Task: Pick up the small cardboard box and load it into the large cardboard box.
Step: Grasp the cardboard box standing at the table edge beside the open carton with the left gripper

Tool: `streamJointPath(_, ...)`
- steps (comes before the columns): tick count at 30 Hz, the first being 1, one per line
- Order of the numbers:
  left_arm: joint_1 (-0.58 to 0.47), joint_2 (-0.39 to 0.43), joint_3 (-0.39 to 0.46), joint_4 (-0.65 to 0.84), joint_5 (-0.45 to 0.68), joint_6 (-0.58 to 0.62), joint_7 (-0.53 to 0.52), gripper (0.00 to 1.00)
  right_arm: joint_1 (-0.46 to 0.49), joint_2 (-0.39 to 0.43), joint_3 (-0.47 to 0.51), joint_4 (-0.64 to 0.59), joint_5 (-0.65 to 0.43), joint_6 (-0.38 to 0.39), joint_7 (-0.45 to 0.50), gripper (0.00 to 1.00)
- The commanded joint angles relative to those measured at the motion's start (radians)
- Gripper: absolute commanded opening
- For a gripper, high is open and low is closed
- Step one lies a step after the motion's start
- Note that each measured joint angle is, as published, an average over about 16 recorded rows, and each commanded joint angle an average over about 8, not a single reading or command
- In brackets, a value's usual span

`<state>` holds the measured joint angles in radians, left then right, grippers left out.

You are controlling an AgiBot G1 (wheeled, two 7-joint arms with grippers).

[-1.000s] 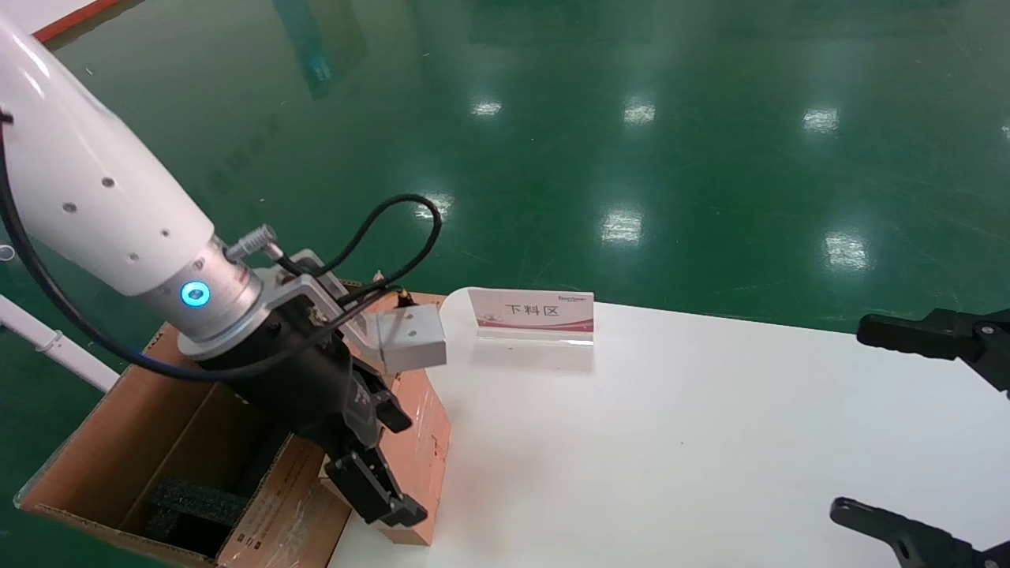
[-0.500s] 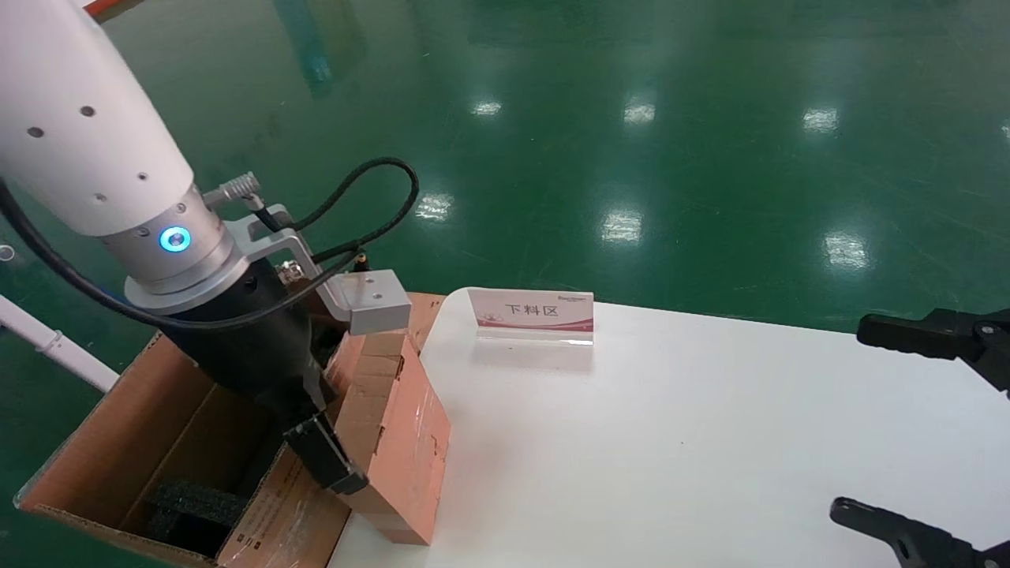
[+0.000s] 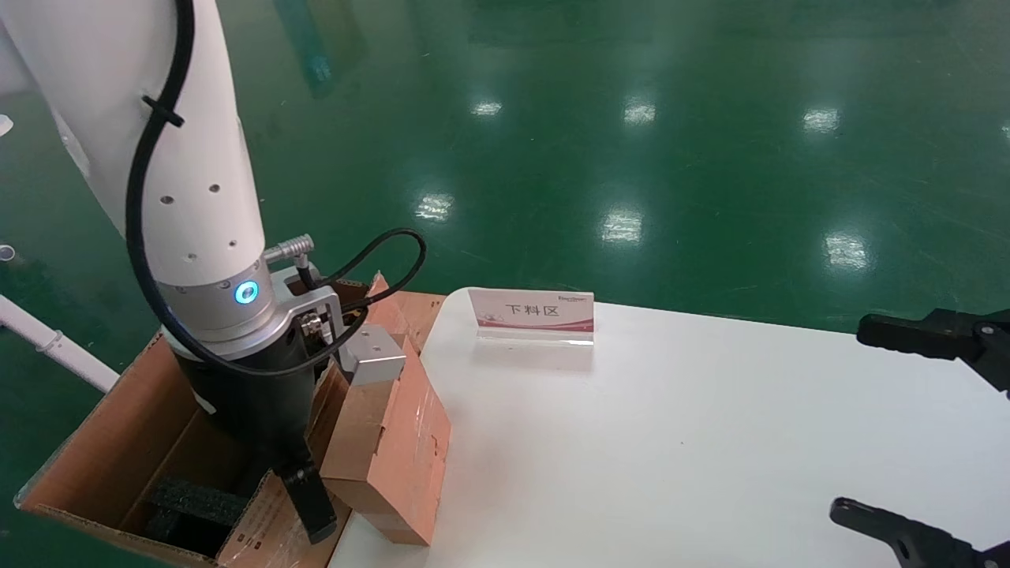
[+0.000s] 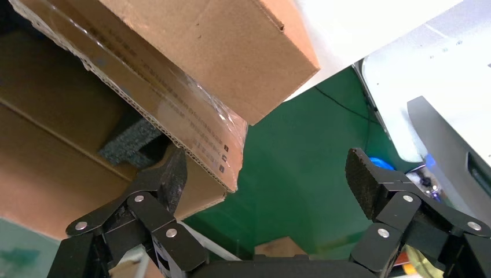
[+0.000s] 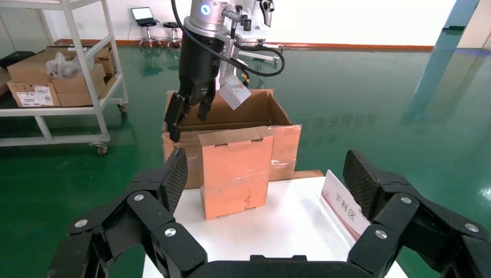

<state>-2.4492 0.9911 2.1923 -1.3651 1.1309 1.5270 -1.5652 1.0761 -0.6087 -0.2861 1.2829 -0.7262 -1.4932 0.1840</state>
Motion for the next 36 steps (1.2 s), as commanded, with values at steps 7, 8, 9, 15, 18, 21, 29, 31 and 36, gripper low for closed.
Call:
streamJointPath(7, 0.009, -0.009, 0.029, 0.001, -0.009, -0.053, -0.045, 1.0, 0.0, 0.0, -0.001, 0.0, 0.0, 0.0, 0.0, 1.0)
streamJointPath(8, 0.011, -0.014, 0.029, 0.001, -0.01, -0.06, -0.045, 1.0, 0.0, 0.0, -0.001, 0.0, 0.0, 0.0, 0.0, 1.0)
streamJointPath(9, 0.013, -0.019, 0.029, 0.001, -0.009, -0.068, -0.044, 1.0, 0.0, 0.0, -0.001, 0.0, 0.0, 0.0, 0.0, 1.0)
streamJointPath(15, 0.018, -0.045, 0.026, 0.002, -0.007, -0.101, -0.037, 1.0, 0.0, 0.0, -0.001, 0.0, 0.001, 0.0, -0.001, 1.0)
streamJointPath(18, 0.021, -0.054, 0.024, 0.002, -0.005, -0.116, -0.034, 1.0, 0.0, 0.001, -0.001, 0.0, 0.001, 0.001, -0.001, 1.0)
streamJointPath(21, 0.028, -0.061, 0.022, 0.003, -0.002, -0.135, -0.033, 1.0, 0.0, 0.001, -0.001, 0.0, 0.001, 0.001, -0.001, 1.0)
streamJointPath(29, 0.047, -0.069, 0.024, 0.004, 0.019, -0.185, -0.046, 1.0, 0.0, 0.001, -0.002, 0.0, 0.001, 0.001, -0.001, 1.0)
streamJointPath(31, 0.05, -0.068, 0.025, 0.004, 0.026, -0.194, -0.052, 1.0, 0.0, 0.001, -0.002, 0.0, 0.001, 0.001, -0.001, 1.0)
streamJointPath(36, 0.057, -0.064, 0.028, 0.005, 0.043, -0.218, -0.072, 1.0, 0.001, 0.001, -0.002, 0.0, 0.002, 0.001, -0.001, 1.0)
